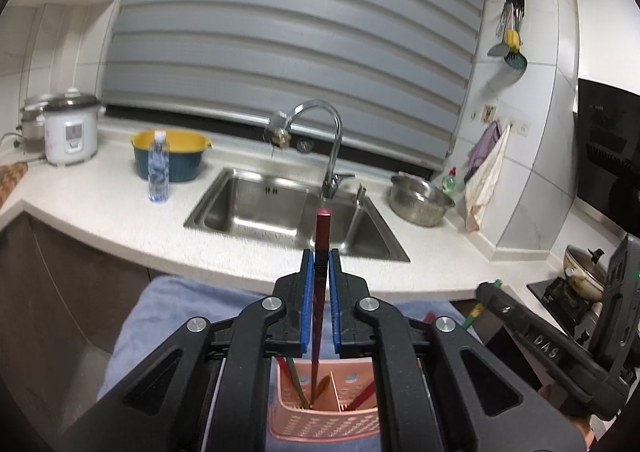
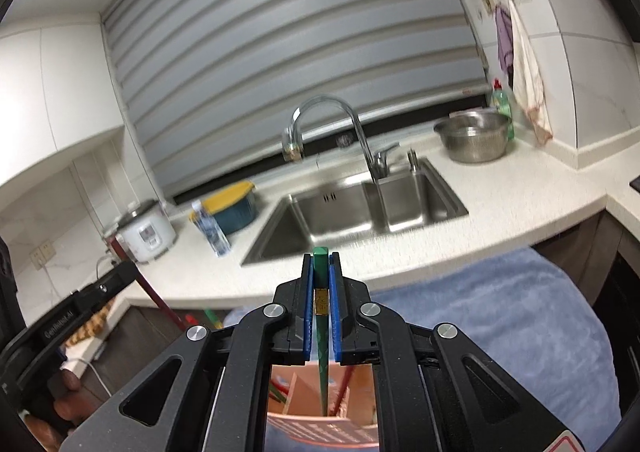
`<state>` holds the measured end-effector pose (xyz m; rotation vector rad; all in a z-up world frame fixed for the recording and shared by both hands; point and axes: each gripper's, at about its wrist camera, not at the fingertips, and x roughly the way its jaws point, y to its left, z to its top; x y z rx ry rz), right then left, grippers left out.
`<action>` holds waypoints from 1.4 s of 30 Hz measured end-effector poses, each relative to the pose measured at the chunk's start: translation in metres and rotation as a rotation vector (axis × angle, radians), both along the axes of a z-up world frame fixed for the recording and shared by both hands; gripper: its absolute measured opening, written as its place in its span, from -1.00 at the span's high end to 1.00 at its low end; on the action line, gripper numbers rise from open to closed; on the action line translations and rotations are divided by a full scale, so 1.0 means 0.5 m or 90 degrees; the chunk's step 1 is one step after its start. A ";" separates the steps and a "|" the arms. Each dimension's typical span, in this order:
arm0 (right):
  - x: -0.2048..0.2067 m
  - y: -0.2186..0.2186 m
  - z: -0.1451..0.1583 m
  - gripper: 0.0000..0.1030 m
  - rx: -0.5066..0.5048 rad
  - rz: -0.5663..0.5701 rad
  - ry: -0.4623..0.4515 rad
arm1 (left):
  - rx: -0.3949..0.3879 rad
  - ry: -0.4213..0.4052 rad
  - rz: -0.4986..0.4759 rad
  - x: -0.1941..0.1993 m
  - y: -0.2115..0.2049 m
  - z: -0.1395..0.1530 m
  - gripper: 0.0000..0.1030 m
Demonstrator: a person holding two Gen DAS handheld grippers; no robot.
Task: Organize utensils
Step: 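Open both tools to release the chopsticks into the holder, then move both open tools down to the last two red chopsticks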
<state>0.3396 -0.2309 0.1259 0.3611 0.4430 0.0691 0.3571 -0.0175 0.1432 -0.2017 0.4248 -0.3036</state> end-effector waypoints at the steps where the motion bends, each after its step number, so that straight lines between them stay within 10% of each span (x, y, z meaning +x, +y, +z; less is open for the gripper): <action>1: 0.001 0.005 -0.009 0.84 -0.013 0.005 0.010 | 0.004 0.004 0.006 -0.001 0.000 -0.007 0.82; 6: -0.044 0.013 -0.004 0.26 -0.057 -0.011 -0.005 | 0.037 0.007 0.038 -0.031 0.004 -0.021 -0.03; 15: -0.198 -0.002 -0.008 -0.04 -0.050 -0.009 -0.009 | 0.054 0.023 0.054 -0.161 0.041 -0.043 -0.47; 30: -0.498 0.087 -0.314 -0.06 -0.145 0.034 0.204 | 0.104 0.196 0.071 -0.396 0.086 -0.304 -0.52; 42: -0.545 0.145 -0.398 -0.06 -0.152 0.062 0.253 | 0.145 0.266 0.047 -0.499 0.066 -0.393 -0.52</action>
